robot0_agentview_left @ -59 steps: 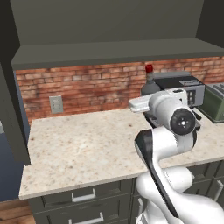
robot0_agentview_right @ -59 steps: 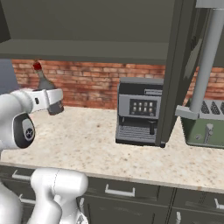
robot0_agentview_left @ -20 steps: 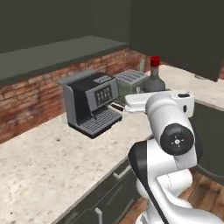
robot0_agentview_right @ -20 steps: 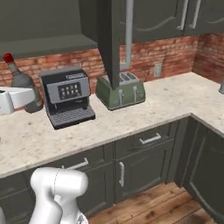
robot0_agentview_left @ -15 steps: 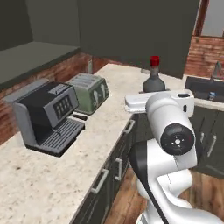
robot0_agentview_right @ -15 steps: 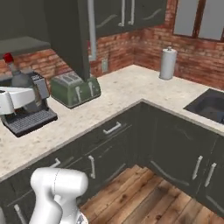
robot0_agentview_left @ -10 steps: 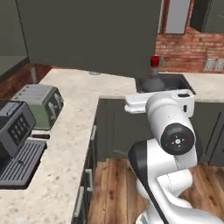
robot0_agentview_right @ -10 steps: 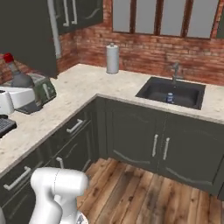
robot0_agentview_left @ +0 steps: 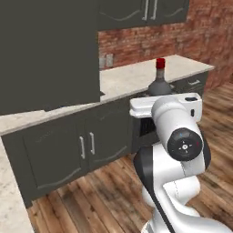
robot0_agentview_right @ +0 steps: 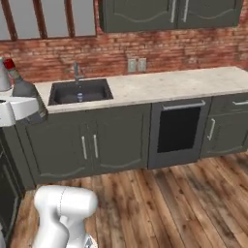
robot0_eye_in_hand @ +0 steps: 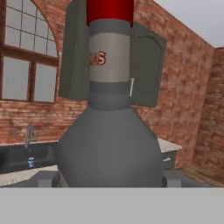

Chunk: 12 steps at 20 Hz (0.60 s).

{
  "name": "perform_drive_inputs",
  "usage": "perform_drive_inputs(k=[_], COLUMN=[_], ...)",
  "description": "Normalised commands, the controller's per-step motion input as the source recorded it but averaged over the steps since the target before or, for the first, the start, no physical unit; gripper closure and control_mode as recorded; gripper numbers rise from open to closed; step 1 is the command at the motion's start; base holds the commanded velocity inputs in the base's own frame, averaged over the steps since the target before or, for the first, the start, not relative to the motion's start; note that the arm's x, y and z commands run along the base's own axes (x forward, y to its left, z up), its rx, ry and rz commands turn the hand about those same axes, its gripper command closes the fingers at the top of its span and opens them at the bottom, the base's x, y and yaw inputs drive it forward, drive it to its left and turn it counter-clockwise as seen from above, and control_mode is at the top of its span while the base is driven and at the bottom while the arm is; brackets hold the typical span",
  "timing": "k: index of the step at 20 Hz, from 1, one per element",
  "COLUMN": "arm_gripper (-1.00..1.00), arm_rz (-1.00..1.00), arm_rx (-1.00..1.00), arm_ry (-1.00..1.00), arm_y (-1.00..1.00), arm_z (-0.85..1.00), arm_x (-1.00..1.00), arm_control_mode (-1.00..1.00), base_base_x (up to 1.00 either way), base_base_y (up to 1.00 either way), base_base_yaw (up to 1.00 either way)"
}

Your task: Open the cabinet directly in front. Then move the liquor and the cup to the dining counter with the candle on it.

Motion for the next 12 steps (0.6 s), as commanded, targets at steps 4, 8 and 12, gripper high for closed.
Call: perform_drive_inputs(k=[4,8,12], arm_gripper=[1.00,1.00,1.00], arm_rz=[0.00,0.00,0.00], arm_rx=[0.00,0.00,0.00], arm_ry=[0.00,0.00,0.00], arm_y=[0.00,0.00,0.00], arm_z=[0.00,0.00,0.00], arm_x=[0.00,0.00,0.00], arm_control_mode=[1.00,1.00,1.00], base_base_x=[0.00,-0.04,-0.07], base_base_y=[0.00,0.00,0.00], base_base_yaw=[-1.00,-0.97,-0.95])
